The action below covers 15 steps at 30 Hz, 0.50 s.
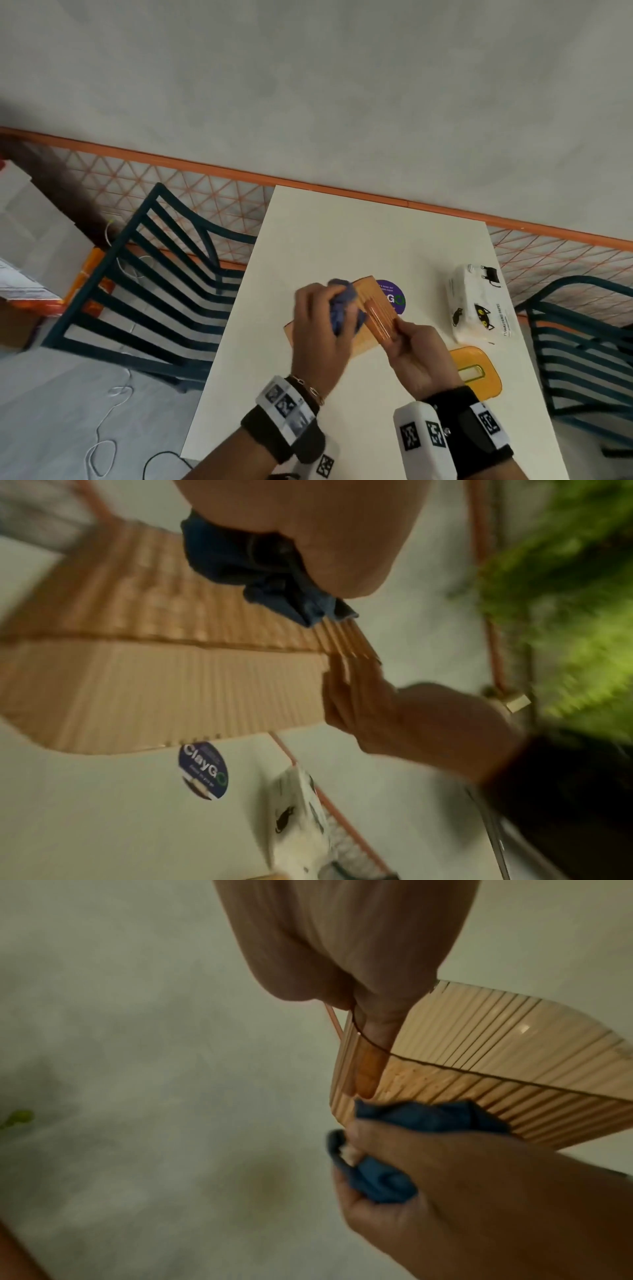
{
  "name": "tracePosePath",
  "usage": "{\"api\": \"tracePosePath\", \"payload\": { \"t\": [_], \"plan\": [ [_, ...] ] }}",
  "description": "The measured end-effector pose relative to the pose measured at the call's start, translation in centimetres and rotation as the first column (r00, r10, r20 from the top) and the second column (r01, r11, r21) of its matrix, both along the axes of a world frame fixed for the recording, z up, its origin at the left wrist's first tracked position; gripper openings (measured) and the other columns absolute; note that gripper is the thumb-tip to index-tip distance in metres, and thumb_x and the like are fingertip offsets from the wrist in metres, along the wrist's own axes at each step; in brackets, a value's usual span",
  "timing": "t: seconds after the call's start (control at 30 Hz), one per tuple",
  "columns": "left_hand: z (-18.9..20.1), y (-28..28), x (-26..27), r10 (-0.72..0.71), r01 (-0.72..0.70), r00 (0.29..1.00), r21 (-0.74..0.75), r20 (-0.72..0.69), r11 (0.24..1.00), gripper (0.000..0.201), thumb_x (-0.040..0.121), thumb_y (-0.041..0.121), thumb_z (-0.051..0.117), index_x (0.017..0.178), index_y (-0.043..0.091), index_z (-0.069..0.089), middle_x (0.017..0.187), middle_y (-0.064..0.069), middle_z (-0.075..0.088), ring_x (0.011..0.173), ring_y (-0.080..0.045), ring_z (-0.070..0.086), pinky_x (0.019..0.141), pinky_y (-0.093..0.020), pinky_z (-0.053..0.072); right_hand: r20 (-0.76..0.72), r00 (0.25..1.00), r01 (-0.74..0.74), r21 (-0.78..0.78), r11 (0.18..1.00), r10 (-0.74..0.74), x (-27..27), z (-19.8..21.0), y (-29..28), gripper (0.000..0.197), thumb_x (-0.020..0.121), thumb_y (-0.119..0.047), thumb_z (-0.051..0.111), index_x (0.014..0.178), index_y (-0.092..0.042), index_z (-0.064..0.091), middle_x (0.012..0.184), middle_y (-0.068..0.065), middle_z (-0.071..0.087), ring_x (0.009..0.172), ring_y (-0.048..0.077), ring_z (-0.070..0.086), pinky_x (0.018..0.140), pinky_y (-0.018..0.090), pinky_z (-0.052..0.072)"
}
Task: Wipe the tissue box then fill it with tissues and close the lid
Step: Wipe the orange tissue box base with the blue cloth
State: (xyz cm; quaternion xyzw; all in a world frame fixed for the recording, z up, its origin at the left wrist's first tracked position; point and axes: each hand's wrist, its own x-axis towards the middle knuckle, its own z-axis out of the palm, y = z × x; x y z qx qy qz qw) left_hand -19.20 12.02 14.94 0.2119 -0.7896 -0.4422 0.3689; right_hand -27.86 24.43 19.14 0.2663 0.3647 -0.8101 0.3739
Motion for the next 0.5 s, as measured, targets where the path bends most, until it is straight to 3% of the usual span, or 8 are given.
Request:
{"api": "tracePosePath", "payload": {
  "t": [0.1,0.17,0.23,0.3,0.33,0.4,0.47,0.5],
  "plan": [
    [-0.3,1.5,0.2,-0.230,0.216,0.973,-0.270,-0.019,0.938,0.032,0.088,0.025,0.072,0.117,0.014,0.065,0.123,-0.001,0.051,0.112,-0.016,0.057,0.095,-0.022,0.050,0.011,1.000,-0.009,0.025,1.000,0.009,-0.1,-0.2,0.4,0.040,0.107,-0.012,0.034,0.135,0.013,0.047,0.127,0.027,0.064,0.088,0.029,0.074,0.078,0.036,0.060],
    [-2.2,0.5,0.8,-0.202,0.193,0.979,-0.294,0.002,0.936,0.033,0.089,0.027,0.070,0.119,0.018,0.060,0.126,0.001,0.048,0.114,-0.013,0.055,0.096,-0.018,0.049,0.018,1.000,-0.018,0.022,1.000,0.018,-0.4,-0.2,0.9,0.038,0.107,-0.013,0.033,0.129,0.012,0.051,0.130,0.029,0.062,0.086,0.032,0.076,0.075,0.042,0.062],
    [-3.3,-0.6,1.5,-0.016,0.019,0.999,-0.088,0.033,0.996,0.030,0.094,0.029,0.065,0.121,0.021,0.054,0.126,0.004,0.045,0.112,-0.007,0.055,0.089,-0.009,0.049,0.032,0.999,-0.010,-0.009,1.000,0.010,-0.5,0.0,1.5,0.036,0.108,-0.012,0.032,0.126,0.011,0.053,0.127,0.030,0.065,0.086,0.036,0.077,0.063,0.045,0.065],
    [-3.3,-1.6,1.7,0.108,-0.136,0.986,0.235,0.127,0.962,0.023,0.099,0.027,0.060,0.120,0.023,0.050,0.121,0.006,0.045,0.106,-0.005,0.058,0.078,-0.005,0.048,0.025,1.000,-0.008,-0.029,1.000,0.009,-0.6,0.0,1.9,0.036,0.108,-0.010,0.031,0.126,0.011,0.054,0.125,0.027,0.067,0.095,0.037,0.074,0.063,0.046,0.065],
    [-3.7,-2.1,1.6,0.134,-0.195,0.976,0.408,0.173,0.892,0.015,0.101,0.025,0.057,0.115,0.024,0.050,0.115,0.005,0.048,0.100,-0.005,0.059,0.074,-0.008,0.049,0.026,1.000,-0.014,-0.031,0.999,0.015,-0.5,-0.1,2.1,0.036,0.108,-0.009,0.030,0.126,0.011,0.054,0.125,0.027,0.067,0.099,0.037,0.073,0.064,0.047,0.065],
    [-5.6,-3.9,1.4,0.094,-0.275,0.955,0.718,0.282,0.639,0.012,0.103,0.031,0.052,0.104,0.019,0.056,0.097,-0.001,0.060,0.084,-0.014,0.062,0.069,-0.027,0.051,0.032,0.999,-0.026,-0.019,0.999,0.027,-0.5,-0.7,2.6,0.036,0.108,-0.009,0.030,0.125,0.010,0.055,0.125,0.027,0.067,0.099,0.036,0.073,0.066,0.047,0.065],
    [-7.5,-5.4,1.4,-0.092,-0.243,0.958,0.940,0.271,0.239,0.033,0.101,0.041,0.051,0.110,0.012,0.063,0.100,-0.012,0.070,0.089,-0.026,0.065,0.075,-0.037,0.052,0.044,0.997,-0.056,0.016,0.998,0.056,-0.6,-1.3,3.5,0.035,0.107,-0.009,0.032,0.122,0.009,0.057,0.122,0.025,0.069,0.094,0.034,0.075,0.066,0.045,0.065],
    [-8.0,-6.1,1.4,-0.175,-0.220,0.957,0.971,0.234,0.092,0.036,0.102,0.042,0.049,0.110,0.010,0.064,0.103,-0.015,0.072,0.093,-0.028,0.065,0.080,-0.038,0.051,0.038,0.997,-0.070,0.042,0.997,0.069,-0.7,-1.5,4.0,0.034,0.107,-0.009,0.032,0.120,0.009,0.058,0.118,0.024,0.071,0.090,0.032,0.077,0.065,0.044,0.065]
  ]
}}
